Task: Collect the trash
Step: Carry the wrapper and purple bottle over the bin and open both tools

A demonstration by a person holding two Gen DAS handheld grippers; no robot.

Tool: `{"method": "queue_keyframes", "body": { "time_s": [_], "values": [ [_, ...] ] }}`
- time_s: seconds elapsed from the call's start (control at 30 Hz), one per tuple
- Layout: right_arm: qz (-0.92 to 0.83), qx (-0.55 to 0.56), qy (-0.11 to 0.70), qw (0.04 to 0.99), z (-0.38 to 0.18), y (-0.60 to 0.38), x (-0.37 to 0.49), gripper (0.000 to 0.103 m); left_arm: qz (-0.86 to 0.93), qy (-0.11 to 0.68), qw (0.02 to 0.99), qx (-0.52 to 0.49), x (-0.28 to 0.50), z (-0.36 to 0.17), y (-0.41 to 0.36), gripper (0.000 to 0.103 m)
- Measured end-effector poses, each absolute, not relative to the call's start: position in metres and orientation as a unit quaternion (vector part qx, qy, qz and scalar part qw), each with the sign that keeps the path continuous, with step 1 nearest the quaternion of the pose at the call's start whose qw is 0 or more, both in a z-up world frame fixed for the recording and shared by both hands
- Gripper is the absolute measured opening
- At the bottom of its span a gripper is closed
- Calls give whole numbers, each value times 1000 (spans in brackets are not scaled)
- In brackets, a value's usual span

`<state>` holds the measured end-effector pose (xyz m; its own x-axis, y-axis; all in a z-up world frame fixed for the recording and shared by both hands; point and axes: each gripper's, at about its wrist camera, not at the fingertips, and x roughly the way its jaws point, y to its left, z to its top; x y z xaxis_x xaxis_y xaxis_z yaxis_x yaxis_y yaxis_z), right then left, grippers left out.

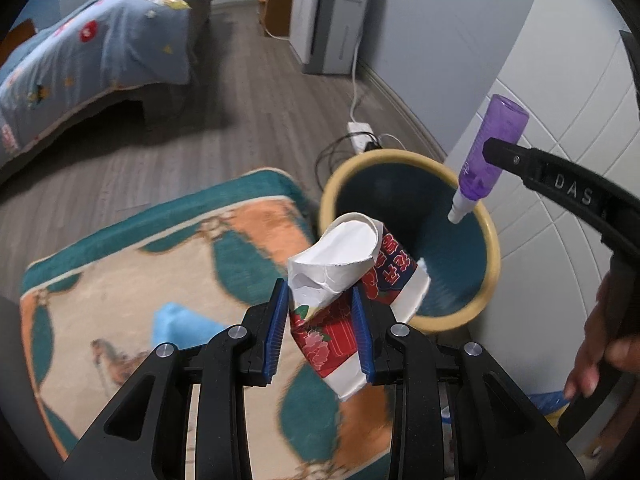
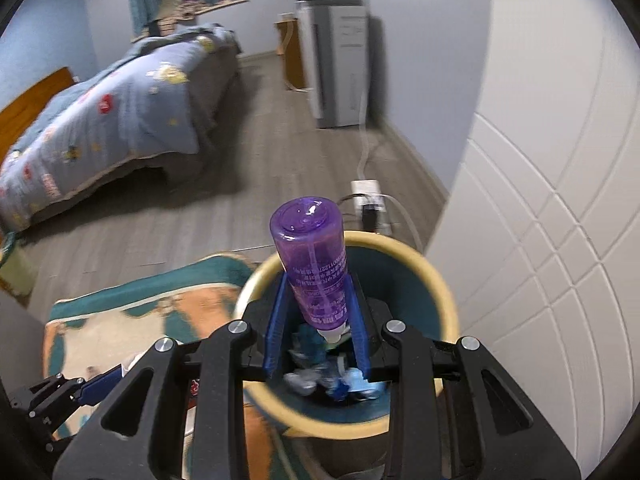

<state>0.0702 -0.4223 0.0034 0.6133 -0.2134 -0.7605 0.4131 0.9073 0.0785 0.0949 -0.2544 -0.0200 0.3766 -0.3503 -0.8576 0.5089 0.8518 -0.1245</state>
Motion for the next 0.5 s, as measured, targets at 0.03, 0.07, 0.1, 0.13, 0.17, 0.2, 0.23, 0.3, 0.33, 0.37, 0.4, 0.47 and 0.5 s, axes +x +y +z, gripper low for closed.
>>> {"method": "queue_keyframes", "body": {
  "time_s": [0.03, 0.07, 0.1, 0.13, 0.17, 0.2, 0.23, 0.3, 0.33, 0.37, 0.4, 0.47, 0.5],
  "values": [
    [-186, 124, 403, 887, 1, -428, 70, 29, -264, 496, 823, 80, 97, -22, -263, 32],
    [-193, 127, 405, 885, -2, -432, 70, 29, -267, 497, 822, 80, 99, -23, -269, 32],
    [-198, 128, 408, 882, -6, -435, 70, 29, -271, 499, 819, 83, 100, -26, -277, 33],
    [-203, 127, 413, 878, -11, -439, 70, 29, -275, 500, 817, 89, 101, -28, -286, 33],
    [-206, 127, 417, 876, -14, -439, 70, 29, -279, 500, 814, 99, 102, -31, -296, 33],
    [-211, 127, 421, 873, -18, -442, 71, 29, -280, 501, 812, 105, 102, -33, -301, 33],
    [-213, 129, 426, 870, -21, -443, 72, 29, -283, 503, 809, 113, 103, -37, -308, 33],
    [-218, 133, 434, 864, -28, -449, 72, 29, -284, 507, 804, 126, 105, -45, -318, 33],
    [-220, 135, 437, 862, -30, -449, 73, 29, -284, 511, 801, 130, 106, -48, -323, 33],
    [-222, 139, 439, 859, -32, -451, 73, 29, -284, 515, 798, 132, 108, -52, -328, 33],
    [-223, 144, 442, 857, -35, -452, 72, 29, -284, 518, 796, 132, 110, -54, -332, 33],
    [-225, 155, 449, 851, -40, -456, 73, 29, -284, 523, 792, 134, 112, -58, -340, 33],
    [-227, 160, 452, 848, -42, -458, 72, 29, -283, 523, 792, 138, 114, -60, -344, 33]
  ]
}}
